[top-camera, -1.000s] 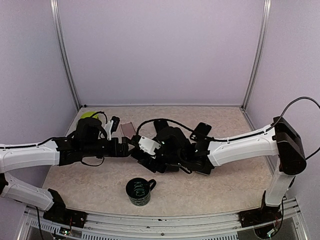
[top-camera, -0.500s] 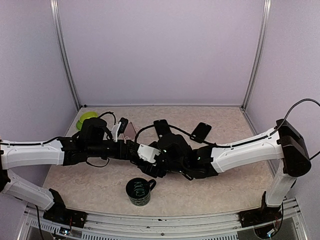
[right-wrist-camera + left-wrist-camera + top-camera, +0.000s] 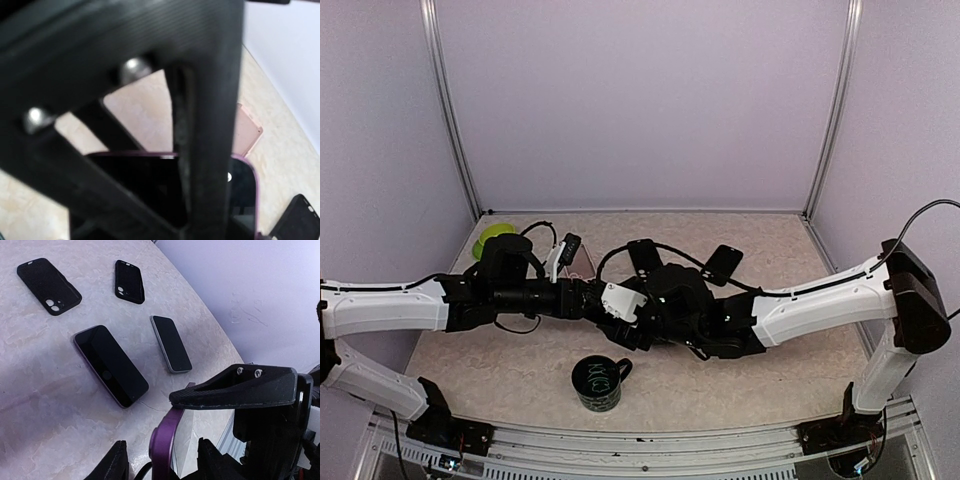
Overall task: Put the phone into the phone case
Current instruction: Pass from the right arm to the left
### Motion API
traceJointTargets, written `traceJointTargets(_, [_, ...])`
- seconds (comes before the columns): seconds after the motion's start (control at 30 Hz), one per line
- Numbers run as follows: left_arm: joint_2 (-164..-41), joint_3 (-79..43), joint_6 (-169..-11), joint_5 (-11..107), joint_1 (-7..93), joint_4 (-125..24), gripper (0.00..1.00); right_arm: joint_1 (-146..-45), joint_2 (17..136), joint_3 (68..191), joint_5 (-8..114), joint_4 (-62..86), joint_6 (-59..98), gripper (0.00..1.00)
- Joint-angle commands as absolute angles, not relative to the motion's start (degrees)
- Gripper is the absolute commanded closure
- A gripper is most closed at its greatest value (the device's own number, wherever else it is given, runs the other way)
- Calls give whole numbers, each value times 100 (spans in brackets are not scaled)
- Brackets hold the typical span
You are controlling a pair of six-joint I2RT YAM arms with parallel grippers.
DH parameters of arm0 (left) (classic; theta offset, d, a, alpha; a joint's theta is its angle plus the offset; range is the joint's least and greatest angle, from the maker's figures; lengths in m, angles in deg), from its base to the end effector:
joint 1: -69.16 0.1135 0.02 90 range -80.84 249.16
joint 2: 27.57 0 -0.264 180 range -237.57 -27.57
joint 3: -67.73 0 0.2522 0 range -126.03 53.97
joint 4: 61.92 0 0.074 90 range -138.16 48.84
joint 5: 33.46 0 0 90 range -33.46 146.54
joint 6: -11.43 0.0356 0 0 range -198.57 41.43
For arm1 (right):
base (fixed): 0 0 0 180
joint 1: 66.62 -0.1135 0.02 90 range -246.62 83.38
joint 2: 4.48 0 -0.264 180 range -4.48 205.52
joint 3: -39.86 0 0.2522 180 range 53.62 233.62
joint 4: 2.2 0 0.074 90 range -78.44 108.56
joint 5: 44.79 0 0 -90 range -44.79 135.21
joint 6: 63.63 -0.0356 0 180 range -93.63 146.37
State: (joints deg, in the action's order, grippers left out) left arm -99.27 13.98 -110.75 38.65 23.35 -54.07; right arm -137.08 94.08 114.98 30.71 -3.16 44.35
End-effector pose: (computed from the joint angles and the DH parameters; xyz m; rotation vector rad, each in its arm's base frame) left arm 0.1833 -0.2042 0.2395 0.4754 2.1527 -1.1344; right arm 0.1391 0.3654 0.2328 -1.2473 1.5207 0.3556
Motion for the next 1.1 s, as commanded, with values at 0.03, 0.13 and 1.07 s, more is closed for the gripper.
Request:
traceJointTargets(0.03, [-9964, 1386, -11078, 3656, 2301, -5686, 63, -13768, 9173, 11423, 2927, -868, 4565, 58])
traceJointTargets(0.13, [-9964, 1414, -11100, 3618, 2301, -5757, 71, -13768, 9180, 11392, 2905, -948, 4603, 58])
traceJointTargets(1.07, [-9372, 1539, -11225, 4293, 2407, -6124, 100, -13443, 8614, 11203, 2854, -910, 3664, 0])
